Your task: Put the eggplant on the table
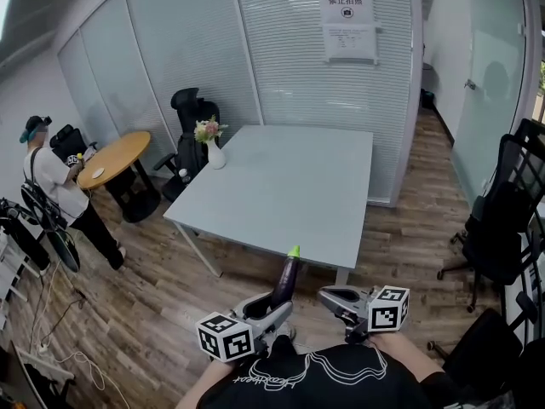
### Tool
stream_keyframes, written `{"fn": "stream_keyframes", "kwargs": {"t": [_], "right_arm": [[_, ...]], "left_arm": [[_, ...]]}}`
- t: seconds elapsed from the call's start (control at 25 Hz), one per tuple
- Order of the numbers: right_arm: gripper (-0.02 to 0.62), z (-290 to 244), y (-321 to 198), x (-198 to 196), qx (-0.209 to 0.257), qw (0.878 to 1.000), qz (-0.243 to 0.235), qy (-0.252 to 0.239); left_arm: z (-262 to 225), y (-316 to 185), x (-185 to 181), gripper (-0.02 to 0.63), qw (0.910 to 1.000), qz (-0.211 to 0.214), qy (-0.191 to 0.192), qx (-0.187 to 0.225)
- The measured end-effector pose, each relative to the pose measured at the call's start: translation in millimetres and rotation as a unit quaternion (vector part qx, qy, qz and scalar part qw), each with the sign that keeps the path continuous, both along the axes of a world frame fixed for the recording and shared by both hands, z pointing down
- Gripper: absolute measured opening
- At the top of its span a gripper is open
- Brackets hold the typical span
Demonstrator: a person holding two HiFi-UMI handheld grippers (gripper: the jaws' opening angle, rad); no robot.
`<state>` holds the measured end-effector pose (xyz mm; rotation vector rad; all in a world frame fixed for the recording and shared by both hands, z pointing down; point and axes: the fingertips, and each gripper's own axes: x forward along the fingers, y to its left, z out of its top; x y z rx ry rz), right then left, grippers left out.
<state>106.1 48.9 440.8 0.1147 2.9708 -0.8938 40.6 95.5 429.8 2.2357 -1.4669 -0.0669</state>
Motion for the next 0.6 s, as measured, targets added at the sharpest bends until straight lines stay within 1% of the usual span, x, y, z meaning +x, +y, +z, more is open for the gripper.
{"fn": "stream_keyframes", "kwargs": {"t": [0.08,0.24,0.6], "right_arm": [[0.008,1.1,-10.7,-11.1,0.0,1.0,0.003,0.005],[0.008,1.0,-36.9,-33.4,-0.005,1.0,0.011,0.0],[0.008,-0.4,-114.5,-84.6,-0.008,0.999,0.047,0.021]], "left_arm": [[1.1,-10.7,-12.5,0.209,1.0,0.001,0.004,0.0],[3.0,-39.5,-34.8,0.209,0.9999,0.01,0.008,0.001],[-2.8,-125.4,-91.6,0.209,0.9991,0.042,0.011,-0.001]]}}
